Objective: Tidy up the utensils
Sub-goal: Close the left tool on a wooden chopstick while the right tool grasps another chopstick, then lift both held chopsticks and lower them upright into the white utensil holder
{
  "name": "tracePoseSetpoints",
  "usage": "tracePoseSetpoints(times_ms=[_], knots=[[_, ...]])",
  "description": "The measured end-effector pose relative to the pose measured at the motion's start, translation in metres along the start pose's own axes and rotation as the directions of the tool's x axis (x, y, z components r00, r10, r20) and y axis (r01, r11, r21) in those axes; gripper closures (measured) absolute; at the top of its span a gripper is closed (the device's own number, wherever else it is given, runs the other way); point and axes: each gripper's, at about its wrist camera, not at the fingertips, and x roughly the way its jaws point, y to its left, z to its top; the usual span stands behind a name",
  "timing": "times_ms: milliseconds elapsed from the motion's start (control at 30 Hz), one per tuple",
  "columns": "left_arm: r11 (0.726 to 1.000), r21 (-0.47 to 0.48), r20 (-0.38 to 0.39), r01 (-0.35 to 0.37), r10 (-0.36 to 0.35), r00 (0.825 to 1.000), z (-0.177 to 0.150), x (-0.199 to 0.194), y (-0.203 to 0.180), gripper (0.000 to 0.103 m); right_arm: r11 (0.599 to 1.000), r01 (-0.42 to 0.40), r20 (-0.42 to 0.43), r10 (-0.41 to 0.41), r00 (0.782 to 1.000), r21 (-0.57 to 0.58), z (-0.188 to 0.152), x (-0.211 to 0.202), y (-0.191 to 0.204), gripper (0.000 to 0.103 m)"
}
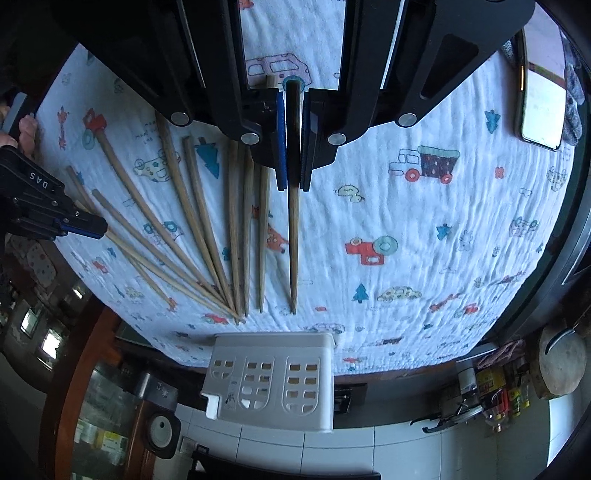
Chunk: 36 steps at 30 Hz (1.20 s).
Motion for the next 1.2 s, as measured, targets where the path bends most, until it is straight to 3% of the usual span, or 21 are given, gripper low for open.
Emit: tracePoseSetpoints(times_ms=[233, 333, 433, 667, 833, 1033, 1200], knots=[[1.000, 0.014, 0.132, 0.012, -0.014, 0.991, 0.028, -0.053, 0.000, 0.098, 0.999, 0.041, 0.164, -0.039, 0.986, -0.010, 0.027, -0.056, 0.009, 0.096], [0.999, 0.027, 0.161, 0.040, -0.044, 0.986, 0.045, -0.066, 0.000, 0.098, 0.999, 0.044, 0.241, -0.040, 0.970, -0.008, 0.051, -0.079, 0.012, 0.096], [0.998, 0.053, 0.176, 0.021, -0.030, 0.984, 0.064, -0.067, -0.003, 0.098, 0.999, 0.032, 0.273, -0.027, 0.962, -0.014, 0.080, -0.090, 0.012, 0.096], [0.996, 0.079, 0.196, 0.044, -0.059, 0.979, 0.120, -0.077, -0.005, 0.098, 0.999, 0.020, 0.253, -0.007, 0.967, -0.048, 0.157, -0.095, 0.000, 0.096], [0.990, 0.111, 0.246, 0.087, -0.112, 0.963, 0.166, -0.099, -0.008, 0.098, 0.998, 0.034, 0.243, -0.019, 0.970, -0.059, 0.210, -0.105, -0.011, 0.096], [0.991, 0.113, 0.348, 0.072, -0.107, 0.931, 0.227, -0.123, -0.007, 0.098, 0.995, 0.079, 0.254, -0.060, 0.965, -0.062, 0.254, -0.111, -0.020, 0.096], [0.996, 0.083, 0.399, 0.027, -0.058, 0.915, 0.273, -0.109, -0.006, 0.098, 0.994, 0.090, 0.235, -0.075, 0.969, -0.054, 0.279, -0.095, -0.026, 0.096]])
